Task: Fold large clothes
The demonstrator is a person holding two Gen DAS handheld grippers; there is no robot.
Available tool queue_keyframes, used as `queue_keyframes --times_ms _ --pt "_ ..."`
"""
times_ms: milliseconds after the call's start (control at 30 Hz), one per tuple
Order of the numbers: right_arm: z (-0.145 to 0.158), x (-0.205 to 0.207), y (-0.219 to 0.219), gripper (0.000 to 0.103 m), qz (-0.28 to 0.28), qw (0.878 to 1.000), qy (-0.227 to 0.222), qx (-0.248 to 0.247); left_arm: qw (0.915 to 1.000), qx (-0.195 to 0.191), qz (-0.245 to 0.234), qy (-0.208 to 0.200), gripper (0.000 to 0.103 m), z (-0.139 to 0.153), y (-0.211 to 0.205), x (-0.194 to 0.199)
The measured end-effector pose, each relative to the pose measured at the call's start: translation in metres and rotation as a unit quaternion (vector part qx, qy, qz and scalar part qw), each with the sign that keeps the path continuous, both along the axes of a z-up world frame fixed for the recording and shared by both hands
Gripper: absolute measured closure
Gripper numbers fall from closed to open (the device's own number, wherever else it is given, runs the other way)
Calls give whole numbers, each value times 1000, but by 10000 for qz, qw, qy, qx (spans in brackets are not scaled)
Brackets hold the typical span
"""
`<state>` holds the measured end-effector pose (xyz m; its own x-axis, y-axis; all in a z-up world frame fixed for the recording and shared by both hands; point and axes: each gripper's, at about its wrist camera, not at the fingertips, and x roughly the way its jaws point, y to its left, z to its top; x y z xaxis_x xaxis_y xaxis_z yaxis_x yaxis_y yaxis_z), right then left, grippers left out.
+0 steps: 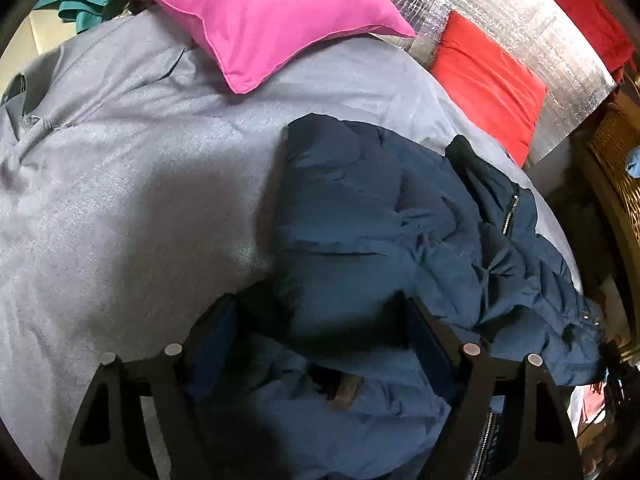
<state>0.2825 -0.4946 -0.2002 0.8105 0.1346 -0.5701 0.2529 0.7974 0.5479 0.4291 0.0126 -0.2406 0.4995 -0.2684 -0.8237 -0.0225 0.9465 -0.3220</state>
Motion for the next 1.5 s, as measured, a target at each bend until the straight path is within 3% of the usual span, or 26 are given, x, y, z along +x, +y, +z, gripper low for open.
queue_keyframes --times_ms 67,167,267,333,367,400,433,467,500,567,600,767,900,1000,1100,1500 --pt "-12 4 -6 95 -55 9996 289 -52 9999 78 -3 73 20 -5 3 -3" --pt "-43 12 -19 93 -33 9955 849 419 9998 130 -33 154 20 -7 3 -4" --pt "-39 7 -27 88 22 9942 823 695 9998 183 -2 107 20 0 3 -7" --pt "-32 5 -30 59 112 9942 632 859 9995 302 32 -46 20 9 2 -11" --pt "-29 3 -33 30 106 9939 553 950 9993 341 36 -122 20 13 2 -13" --pt "-29 3 -34 27 74 9934 484 1035 9991 363 26 -221 20 18 1 -16" --pt "-28 2 -34 27 51 9930 377 1118 9988 369 6 -327 20 24 0 -19" --pt "-27 2 -34 33 93 9930 335 1132 9981 392 -7 -471 20 31 -2 -22" --pt "-24 2 -31 47 152 9938 277 1069 9971 426 -19 -628 20 38 -4 -26" --pt "-10 0 -17 64 329 9969 97 708 9937 525 -102 -983 20 50 -12 -33" --pt "-5 1 -10 68 447 9978 41 491 9913 594 -193 -1158 20 54 -18 -37" --pt "-16 19 31 68 990 9945 293 162 9839 964 -818 -1261 19 44 -62 -35" --pt "-56 37 43 70 1126 9842 1362 118 9840 1311 -1036 -613 16 9 -81 -22" --pt "-66 38 35 70 1140 9826 1396 447 9851 1333 -933 -565 4 -6 -77 -20" --pt "-73 40 32 70 1213 9813 1374 582 9870 1224 -917 -499 0 -16 -73 -18" --pt "-76 32 35 71 1228 9846 1144 492 9852 1430 -871 -372 0 -27 -83 -19"
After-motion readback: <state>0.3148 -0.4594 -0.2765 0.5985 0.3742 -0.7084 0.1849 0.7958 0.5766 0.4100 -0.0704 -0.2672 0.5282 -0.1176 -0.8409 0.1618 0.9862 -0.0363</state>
